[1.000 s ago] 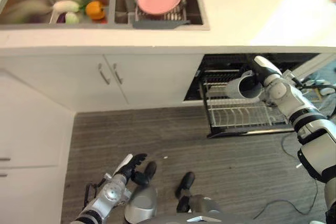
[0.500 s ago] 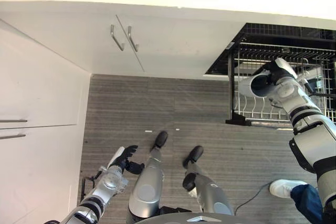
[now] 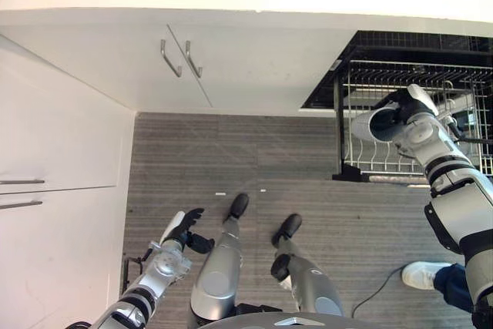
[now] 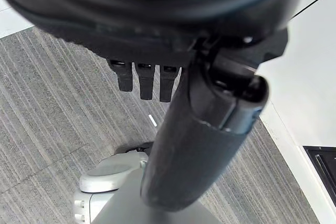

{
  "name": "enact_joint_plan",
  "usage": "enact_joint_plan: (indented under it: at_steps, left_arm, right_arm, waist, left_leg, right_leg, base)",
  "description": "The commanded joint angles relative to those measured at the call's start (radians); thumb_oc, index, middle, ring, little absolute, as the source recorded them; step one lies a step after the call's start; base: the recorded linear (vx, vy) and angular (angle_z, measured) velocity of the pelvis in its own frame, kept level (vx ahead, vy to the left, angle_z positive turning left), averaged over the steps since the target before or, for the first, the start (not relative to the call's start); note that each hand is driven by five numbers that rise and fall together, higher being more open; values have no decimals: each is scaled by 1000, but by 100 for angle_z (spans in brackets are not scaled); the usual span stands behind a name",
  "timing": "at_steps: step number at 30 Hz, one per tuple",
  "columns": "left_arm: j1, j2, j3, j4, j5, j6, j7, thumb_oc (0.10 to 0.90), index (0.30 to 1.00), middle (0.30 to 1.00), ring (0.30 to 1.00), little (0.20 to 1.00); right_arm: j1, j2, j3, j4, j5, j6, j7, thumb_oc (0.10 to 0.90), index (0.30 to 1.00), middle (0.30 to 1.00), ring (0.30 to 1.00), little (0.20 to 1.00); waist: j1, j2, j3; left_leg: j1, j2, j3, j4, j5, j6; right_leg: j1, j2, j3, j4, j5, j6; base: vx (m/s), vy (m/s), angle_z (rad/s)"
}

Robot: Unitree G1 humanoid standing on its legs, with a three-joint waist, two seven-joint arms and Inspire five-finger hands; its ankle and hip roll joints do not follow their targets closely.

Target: Place the dishes in the dishwasher.

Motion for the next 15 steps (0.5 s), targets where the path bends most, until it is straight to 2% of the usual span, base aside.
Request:
enact_joint_plan:
  at_steps: [1, 12, 15]
  left_arm:
    - [39, -3, -45, 11, -20, -21, 24, 800, 900, 900, 900, 900]
    - [36, -7, -30, 72, -3, -13, 21, 800, 900, 900, 900, 900]
    - [30, -1, -17, 86, 0, -12, 24, 800, 900, 900, 900, 900]
  right_arm:
    - [-119, -63, 50, -23, 32, -14, -80, 800, 900, 900, 900, 900]
    - [-152, -56, 51, -55, 57, -20, -81, 800, 900, 900, 900, 900]
    - [-174, -55, 62, -95, 72, -24, -68, 800, 900, 900, 900, 900]
  waist:
    - [-8, -21, -41]
    - [-13, -36, -56]
    - [-15, -53, -62]
  left_leg:
    - [-7, -13, 100, -25, -14, -20]
    - [-1, -17, 89, -20, -17, -18]
    - [6, -15, 90, -18, -18, -18]
  right_leg:
    - [13, -7, 51, 47, -124, 67]
    - [25, -8, 44, 52, -132, 63]
    - [29, -6, 47, 53, -133, 60]
  base:
    - [0, 0, 0]
    - [0, 0, 0]
    - [0, 0, 0]
